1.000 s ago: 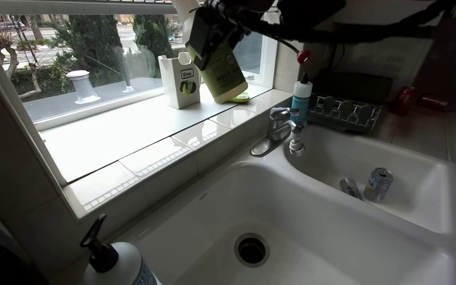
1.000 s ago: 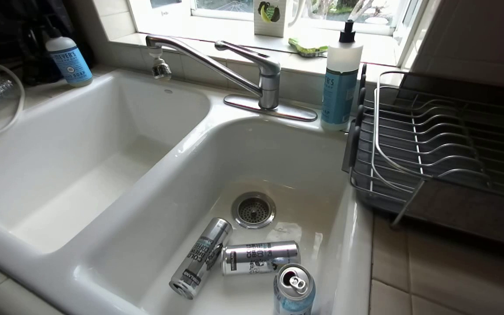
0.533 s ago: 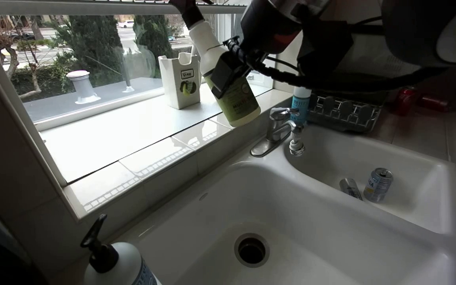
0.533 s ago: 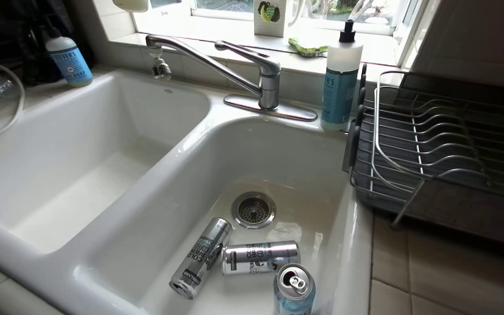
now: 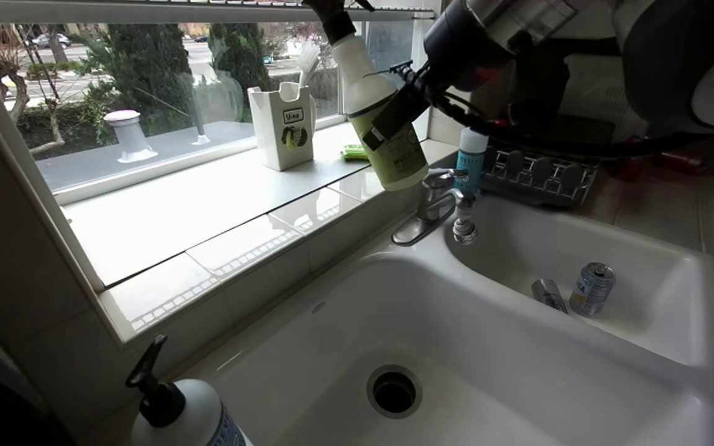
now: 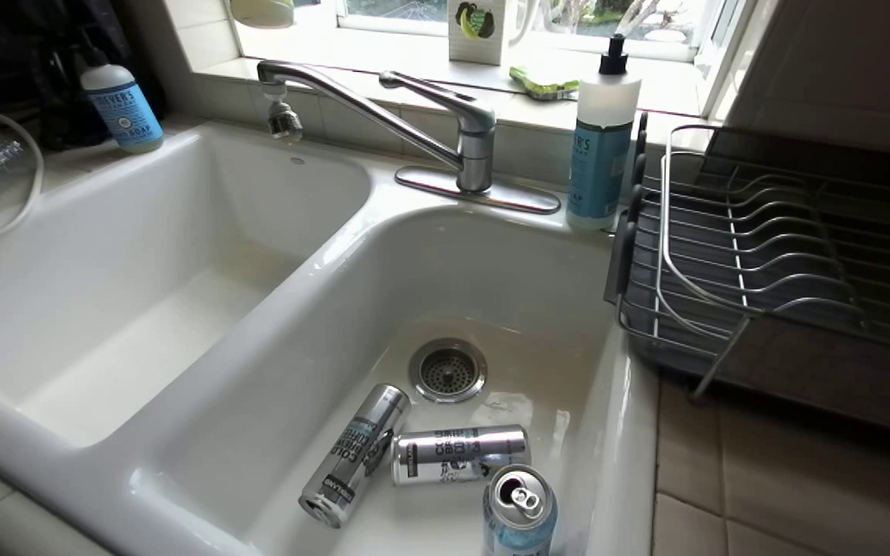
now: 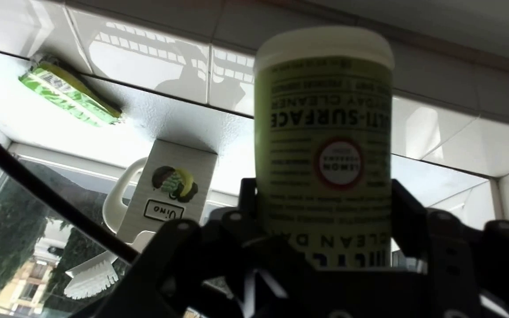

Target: Shift the yellow bottle to the sink

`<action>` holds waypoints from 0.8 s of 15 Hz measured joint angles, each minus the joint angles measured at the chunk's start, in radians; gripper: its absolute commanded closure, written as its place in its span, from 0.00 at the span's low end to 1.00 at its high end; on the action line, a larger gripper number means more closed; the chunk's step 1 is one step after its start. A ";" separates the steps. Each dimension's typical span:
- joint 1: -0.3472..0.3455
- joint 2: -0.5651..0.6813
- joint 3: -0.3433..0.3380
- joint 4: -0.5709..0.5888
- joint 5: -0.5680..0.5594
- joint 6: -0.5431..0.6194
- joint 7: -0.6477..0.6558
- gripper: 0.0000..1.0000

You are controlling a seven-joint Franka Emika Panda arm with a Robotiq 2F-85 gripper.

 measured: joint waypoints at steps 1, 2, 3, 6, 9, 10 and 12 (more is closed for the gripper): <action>-0.014 0.003 0.000 -0.001 0.001 0.000 -0.002 0.55; -0.026 0.008 0.000 -0.002 0.001 -0.001 -0.003 0.55; -0.037 0.014 0.001 -0.001 0.001 -0.003 -0.003 0.55; -0.064 0.032 0.030 0.014 -0.007 -0.053 0.041 0.55; -0.084 0.043 0.083 0.038 -0.070 -0.138 0.170 0.55; -0.089 0.046 0.102 0.046 -0.100 -0.169 0.225 0.55; -0.094 0.051 0.137 0.062 -0.156 -0.227 0.324 0.55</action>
